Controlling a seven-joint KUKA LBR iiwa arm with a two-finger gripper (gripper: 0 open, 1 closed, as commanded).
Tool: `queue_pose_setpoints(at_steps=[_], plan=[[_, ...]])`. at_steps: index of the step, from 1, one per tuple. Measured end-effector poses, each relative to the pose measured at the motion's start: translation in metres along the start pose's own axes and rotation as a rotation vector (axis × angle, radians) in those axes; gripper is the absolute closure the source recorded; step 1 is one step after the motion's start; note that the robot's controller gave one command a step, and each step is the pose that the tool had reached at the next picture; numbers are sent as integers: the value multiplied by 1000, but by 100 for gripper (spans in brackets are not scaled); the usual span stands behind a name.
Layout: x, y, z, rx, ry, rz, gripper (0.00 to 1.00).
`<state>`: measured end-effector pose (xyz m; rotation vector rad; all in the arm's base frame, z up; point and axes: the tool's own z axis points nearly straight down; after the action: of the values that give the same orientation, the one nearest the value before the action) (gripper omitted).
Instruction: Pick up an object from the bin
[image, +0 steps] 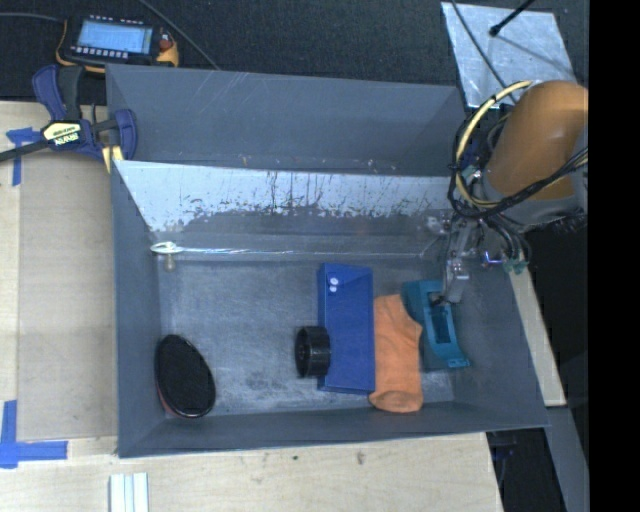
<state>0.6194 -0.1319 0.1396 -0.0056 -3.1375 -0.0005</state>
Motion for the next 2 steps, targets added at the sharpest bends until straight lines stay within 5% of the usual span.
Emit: queue_pose_setpoints(at_steps=[1, 2], plan=[[-2, 0, -5, 1, -7, -2, 0], [18, 35, 30, 4, -13, -113, 0]])
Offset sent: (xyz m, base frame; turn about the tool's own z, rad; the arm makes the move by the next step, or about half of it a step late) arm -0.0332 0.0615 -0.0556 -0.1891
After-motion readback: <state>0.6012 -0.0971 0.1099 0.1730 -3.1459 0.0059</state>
